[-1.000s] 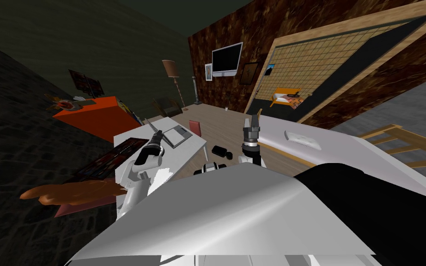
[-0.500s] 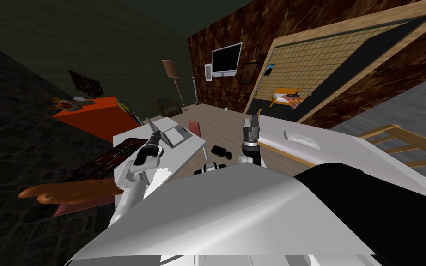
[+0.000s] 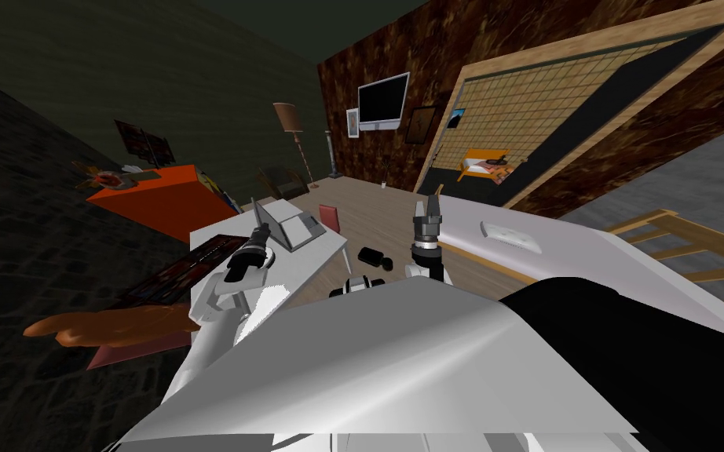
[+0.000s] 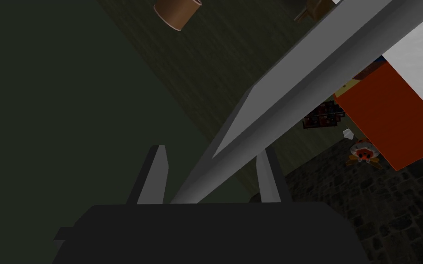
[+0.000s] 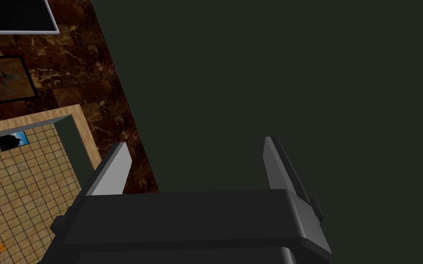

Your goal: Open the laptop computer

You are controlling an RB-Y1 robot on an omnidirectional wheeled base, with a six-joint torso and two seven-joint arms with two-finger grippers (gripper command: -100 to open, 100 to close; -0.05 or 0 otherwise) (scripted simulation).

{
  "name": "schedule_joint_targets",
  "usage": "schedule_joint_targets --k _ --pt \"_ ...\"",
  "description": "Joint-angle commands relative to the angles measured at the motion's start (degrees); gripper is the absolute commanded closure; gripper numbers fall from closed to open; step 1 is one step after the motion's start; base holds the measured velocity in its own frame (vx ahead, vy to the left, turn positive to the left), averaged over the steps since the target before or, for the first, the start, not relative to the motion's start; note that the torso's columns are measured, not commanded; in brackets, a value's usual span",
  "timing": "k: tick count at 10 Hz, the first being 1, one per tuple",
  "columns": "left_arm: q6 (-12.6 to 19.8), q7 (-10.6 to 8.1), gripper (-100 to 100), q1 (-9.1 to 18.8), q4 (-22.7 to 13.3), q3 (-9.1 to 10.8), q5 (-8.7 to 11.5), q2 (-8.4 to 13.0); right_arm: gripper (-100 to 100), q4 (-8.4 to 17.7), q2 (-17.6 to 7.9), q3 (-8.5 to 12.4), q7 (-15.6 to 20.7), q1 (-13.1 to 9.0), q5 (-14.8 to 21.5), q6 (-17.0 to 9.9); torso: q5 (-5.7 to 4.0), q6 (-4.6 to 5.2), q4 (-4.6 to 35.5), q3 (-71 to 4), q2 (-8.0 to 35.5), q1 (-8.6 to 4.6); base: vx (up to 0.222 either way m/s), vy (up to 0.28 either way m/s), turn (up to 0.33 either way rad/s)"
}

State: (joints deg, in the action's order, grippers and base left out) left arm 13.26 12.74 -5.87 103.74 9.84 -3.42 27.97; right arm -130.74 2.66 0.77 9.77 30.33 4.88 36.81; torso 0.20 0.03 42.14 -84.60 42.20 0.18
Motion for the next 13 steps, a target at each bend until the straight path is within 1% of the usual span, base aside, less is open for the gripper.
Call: schedule_joint_targets --k 1,2,3,4,5,6,7,8,11,12,13 --pt "-0.78 -4.31 100 -0.61 -0.96 -0.53 -1.91 1.85 0 0.0 0.0 0.0 0.0 0.0 0.0 0.0 0.01 -0.04 -0.03 0.01 0.01 -0.03 -0.012 -0.027 -0.009" --pt "-1.56 -5.86 100 -0.95 -1.77 -0.87 -3.8 3.8 0 0.0 0.0 0.0 0.0 0.0 0.0 0.0 0.01 -0.05 -0.04 0.01 -0.01 -0.05 -0.014 -0.043 -0.021" --pt "-1.56 -7.47 100 -0.95 -1.77 -0.87 -3.8 3.8 0 0.0 0.0 0.0 0.0 0.0 0.0 0.0 0.03 -0.1 -0.08 0.0 -0.02 -0.03 -0.011 -0.041 -0.001" --pt "-1.56 -8.37 100 -0.95 -1.77 -0.87 -3.8 3.8 0 0.0 0.0 0.0 0.0 0.0 0.0 0.0 0.03 -0.08 -0.06 0.0 -0.01 0.0 -0.004 -0.017 0.008" --pt "-2.33 -10.38 100 -1.29 -2.58 -1.2 -5.69 5.75 0 0.0 0.0 0.0 0.0 0.0 0.0 0.0 0.03 -0.06 -0.03 0.0 -0.01 0.05 -0.015 -0.027 -0.021" --pt "-2.33 -11.92 100 -1.29 -2.58 -1.2 -5.69 5.75 0 0.0 0.0 0.0 0.0 0.0 0.0 0.0 0.03 -0.06 -0.04 -0.01 -0.02 0.04 -0.013 -0.026 -0.007" --pt "-2.36 -10.67 100 -0.95 -2.31 -0.97 -5.46 5.65 0 0.0 0.0 0.0 0.0 0.0 0.0 0.0 0.03 -0.07 -0.05 -0.01 -0.03 0.02 -0.004 -0.01 0.002" --pt "-0.66 -10.67 100 -1.34 -1.76 -1.43 -5.07 7.47 0 0.0 0.0 0.0 0.0 0.0 0.0 0.0 -0.02 -0.04 0.0 -0.03 -0.05 0.02 0.032 -0.031 -0.041" --pt "4.26 -9.67 100 -2.63 -0.14 -2.9 -3.67 12.76 0 0.0 0.01 0.0 0.0 0.01 0.0 0.0 -0.1 0.23 -0.12 -0.28 -0.44 -0.3 0.076 -0.067 -0.059" --pt "4.65 -9.67 100 -2.63 -0.14 -2.9 -3.67 12.76 0 0.0 0.0 0.0 0.0 0.01 0.0 0.0 -0.04 0.25 -0.16 -0.27 -0.43 -0.23 0.074 -0.026 -0.032" --pt "6.42 -9.34 100 -3.05 0.4 -3.39 -3.2 14.52 0 -0.01 0.0 0.0 0.0 0.01 0.0 0.0 0.14 0.19 -0.21 -0.13 -0.25 -0.12 0.06 -0.029 -0.03"
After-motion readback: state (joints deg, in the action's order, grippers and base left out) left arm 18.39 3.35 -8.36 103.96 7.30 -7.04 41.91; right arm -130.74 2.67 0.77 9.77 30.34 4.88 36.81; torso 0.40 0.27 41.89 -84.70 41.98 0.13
